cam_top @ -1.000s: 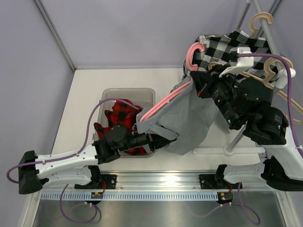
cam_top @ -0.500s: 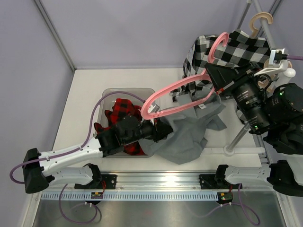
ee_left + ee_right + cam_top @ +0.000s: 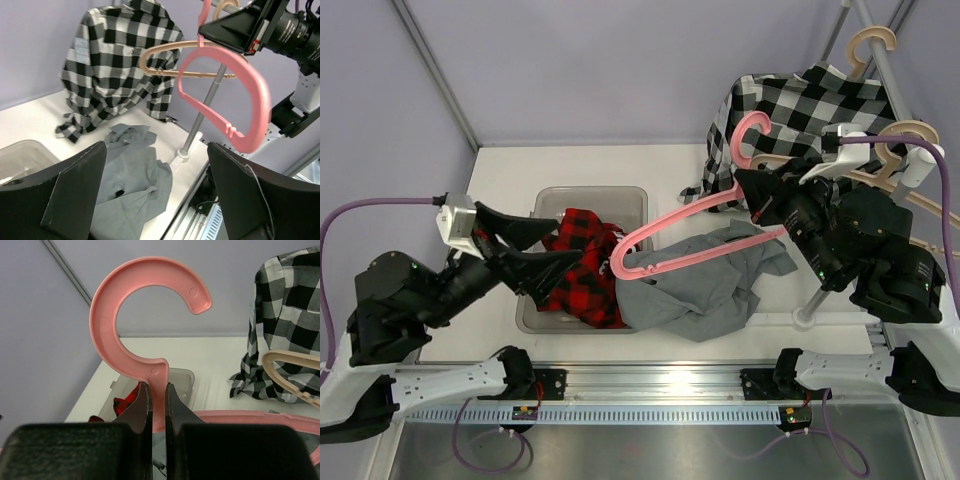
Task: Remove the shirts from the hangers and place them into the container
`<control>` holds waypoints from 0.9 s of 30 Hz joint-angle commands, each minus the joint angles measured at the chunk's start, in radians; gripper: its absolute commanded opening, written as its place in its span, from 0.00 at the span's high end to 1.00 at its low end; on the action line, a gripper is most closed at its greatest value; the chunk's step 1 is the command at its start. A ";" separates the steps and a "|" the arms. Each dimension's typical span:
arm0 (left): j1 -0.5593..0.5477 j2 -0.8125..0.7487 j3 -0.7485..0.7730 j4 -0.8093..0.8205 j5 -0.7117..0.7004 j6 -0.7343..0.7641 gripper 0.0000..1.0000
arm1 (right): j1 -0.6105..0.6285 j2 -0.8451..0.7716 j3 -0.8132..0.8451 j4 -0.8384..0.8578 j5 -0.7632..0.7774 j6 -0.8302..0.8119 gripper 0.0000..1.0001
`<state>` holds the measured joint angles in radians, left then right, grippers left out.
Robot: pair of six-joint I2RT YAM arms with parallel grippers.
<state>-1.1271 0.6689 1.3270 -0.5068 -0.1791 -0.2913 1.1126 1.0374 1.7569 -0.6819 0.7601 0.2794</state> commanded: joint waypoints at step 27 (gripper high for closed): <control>-0.003 0.049 0.009 -0.065 0.247 0.000 0.27 | 0.000 0.065 -0.112 -0.015 0.018 -0.055 1.00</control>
<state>-1.1271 0.7158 1.3373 -0.6285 0.0204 -0.2832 1.1126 1.0924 1.6428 -0.7361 0.7666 0.2436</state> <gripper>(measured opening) 0.731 0.081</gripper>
